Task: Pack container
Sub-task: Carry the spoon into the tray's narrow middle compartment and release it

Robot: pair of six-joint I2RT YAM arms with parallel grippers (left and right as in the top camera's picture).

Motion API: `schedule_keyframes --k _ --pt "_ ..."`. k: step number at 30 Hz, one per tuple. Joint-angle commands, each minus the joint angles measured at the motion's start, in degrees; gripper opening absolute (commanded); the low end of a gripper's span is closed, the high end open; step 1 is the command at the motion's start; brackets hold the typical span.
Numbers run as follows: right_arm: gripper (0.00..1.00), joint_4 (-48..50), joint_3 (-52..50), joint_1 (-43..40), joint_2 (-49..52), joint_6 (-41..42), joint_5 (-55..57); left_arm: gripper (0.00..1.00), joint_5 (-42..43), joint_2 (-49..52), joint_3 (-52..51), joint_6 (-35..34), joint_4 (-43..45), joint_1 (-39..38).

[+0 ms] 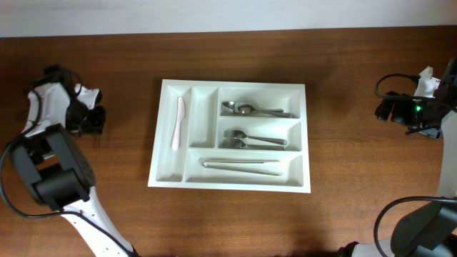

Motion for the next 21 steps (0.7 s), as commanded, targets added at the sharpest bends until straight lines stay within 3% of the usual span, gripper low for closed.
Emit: schedule_keyframes --k 1,7,10,13,21 --pt "0.99 -0.11 -0.02 -0.26 -1.51 0.33 -1.07 0.02 1.22 -7.32 8.52 -6.23 -6.27 -6.49" --pt "0.99 -0.09 -0.02 -0.26 -1.51 0.33 -1.4 0.02 1.22 -13.4 17.22 -12.59 -14.16 -18.64" --pt "0.99 -0.07 -0.02 -0.26 -1.51 0.35 -1.4 0.02 1.22 -14.82 17.75 -19.87 -14.45 -28.04" --pt "0.99 0.09 -0.02 -0.26 -1.51 0.33 -1.4 0.02 1.22 -13.81 17.64 -24.92 -13.2 -34.03" --pt "0.99 0.5 -0.02 -0.26 -1.51 0.35 -1.4 0.02 1.25 -4.09 17.29 -28.46 -10.6 -42.38"
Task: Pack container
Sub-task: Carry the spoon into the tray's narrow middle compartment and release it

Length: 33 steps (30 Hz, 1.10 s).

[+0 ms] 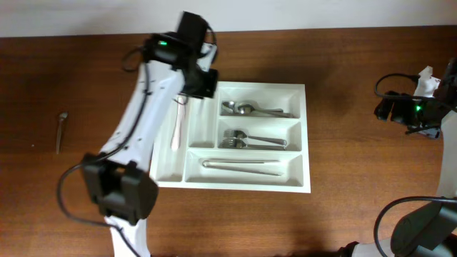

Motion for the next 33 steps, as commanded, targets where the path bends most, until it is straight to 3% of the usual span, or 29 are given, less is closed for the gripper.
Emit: schedule_keyframes --k 1,11,12,14,25,33 --pt "0.99 0.35 0.0 -0.26 -1.51 0.35 -0.52 0.02 0.22 7.13 -0.5 -4.59 0.15 -0.85" --pt "0.99 0.42 0.0 -0.26 -1.51 0.57 -0.55 0.02 1.03 17.94 -0.5 -4.52 0.83 -0.79" --pt "0.99 0.42 0.0 -0.26 -1.51 0.57 -0.55 0.12 0.98 17.97 -0.5 -4.39 0.87 -0.79" --pt "0.99 0.46 0.0 -0.26 -1.51 0.57 -0.55 0.56 0.59 17.94 -0.44 -4.39 1.01 -0.74" --pt "0.99 0.57 0.0 -0.26 -1.51 0.52 -0.52 0.61 -9.44 12.17 14.43 4.28 -9.31 4.22" --pt "0.99 0.5 -0.02 -0.26 -1.51 0.52 -0.52 0.58 -9.09 7.43 15.61 12.46 -9.62 23.39"
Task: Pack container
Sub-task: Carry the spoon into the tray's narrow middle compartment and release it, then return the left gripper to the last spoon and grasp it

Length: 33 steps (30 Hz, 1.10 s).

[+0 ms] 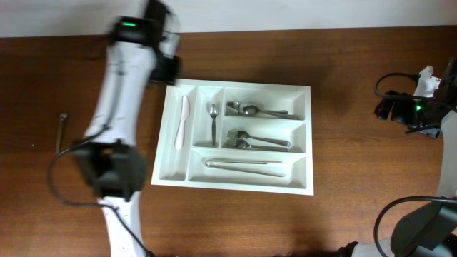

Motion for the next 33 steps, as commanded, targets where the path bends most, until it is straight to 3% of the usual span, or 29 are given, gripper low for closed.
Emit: schedule_keyframes --k 1,5,9,16,26,33 --pt "0.99 0.11 0.0 -0.26 -1.51 0.52 -0.48 0.57 -1.29 -1.18 -0.33 6.05 -0.31 10.34" --pt "0.99 -0.07 -0.02 -0.26 -1.51 0.52 -0.48 0.58 -1.29 -1.09 -0.74 10.71 0.74 19.63" --pt "0.99 -0.28 0.0 -0.26 -1.51 0.5 -0.48 0.64 -0.96 -1.07 -0.74 10.91 2.64 27.12" --pt "0.99 -0.59 0.0 -0.26 -1.51 0.5 -0.46 0.56 4.63 -1.07 -4.33 15.1 8.46 37.42" --pt "0.99 -0.61 0.0 -0.26 -1.51 0.48 -0.46 0.52 6.34 -1.07 -23.34 27.58 21.03 39.52" --pt "0.99 -0.63 0.0 -0.26 -1.51 0.24 -0.02 0.63 6.32 -0.87 -31.67 30.51 28.94 39.5"
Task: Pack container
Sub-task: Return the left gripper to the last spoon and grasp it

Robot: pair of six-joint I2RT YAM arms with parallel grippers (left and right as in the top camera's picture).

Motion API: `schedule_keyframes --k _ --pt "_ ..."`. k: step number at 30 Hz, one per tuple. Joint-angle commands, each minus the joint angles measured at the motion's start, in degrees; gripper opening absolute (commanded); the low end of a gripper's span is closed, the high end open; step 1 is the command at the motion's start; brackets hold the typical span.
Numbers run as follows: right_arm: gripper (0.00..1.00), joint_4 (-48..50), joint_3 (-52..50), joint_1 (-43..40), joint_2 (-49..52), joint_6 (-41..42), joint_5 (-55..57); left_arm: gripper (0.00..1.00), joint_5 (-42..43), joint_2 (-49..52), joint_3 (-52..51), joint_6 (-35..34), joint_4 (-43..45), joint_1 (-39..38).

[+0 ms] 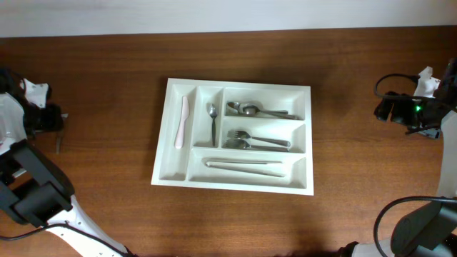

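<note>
The white cutlery tray (232, 189) lies mid-table. Its left slot holds a pale knife (181, 123) and the slot beside it a small spoon (213, 121). On the right, spoons (258, 111) fill the far slot, forks (253, 141) the middle one, long knives (243, 163) the near one. A loose spoon (58, 140) lies on the table far left. My left gripper (51, 118) is at that spoon's far end, its jaws unclear from above. My right gripper (386, 109) hangs at the right edge, away from everything.
The left arm's base and links (32, 189) fill the near-left corner. The right arm's cables and body (428, 107) stand along the right edge. A pale wall runs behind the table's far edge.
My left arm was at the tray's far left corner; now it is at the table's left edge, gripper at the loose spoon's far end. Tray and right arm are unchanged.
First my left gripper was at the table's left side and the tray's second slot was empty. Then it hung over that slot. Then a small spoon lay there, the tray sat slightly further right, and the arm stood behind it. Now the gripper is by the loose spoon.
</note>
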Motion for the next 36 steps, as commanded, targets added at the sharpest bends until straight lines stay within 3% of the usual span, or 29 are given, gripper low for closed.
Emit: schedule_keyframes --k 1,14,17,23,29,33,36 --pt "0.99 0.02 0.0 -0.26 -1.51 0.22 -0.04 0.63 1.03 0.66 -2.29 4.46 2.27 -0.02" --pt "0.99 -1.25 0.0 -0.26 -1.51 0.07 1.22 0.63 0.98 8.04 -2.29 2.93 5.16 -0.5" --pt "0.99 -1.29 -0.02 -0.26 -1.51 0.07 1.73 0.56 1.01 8.04 -2.29 2.93 5.2 -0.5" --pt "0.99 -1.29 0.0 -0.26 -1.51 0.04 1.73 0.28 1.03 8.04 -2.29 2.91 4.5 -0.52" --pt "0.99 -1.27 0.0 -0.26 -1.51 0.07 1.7 0.1 1.05 8.04 -2.29 2.91 3.28 -0.52" --pt "0.99 -0.9 0.0 -0.26 -1.51 0.07 1.7 0.02 1.03 8.02 -2.29 2.69 1.86 -1.01" --pt "0.99 -0.81 -0.02 -0.26 -1.51 0.07 1.7 0.02 1.05 7.91 -1.03 2.62 -0.55 -2.34"
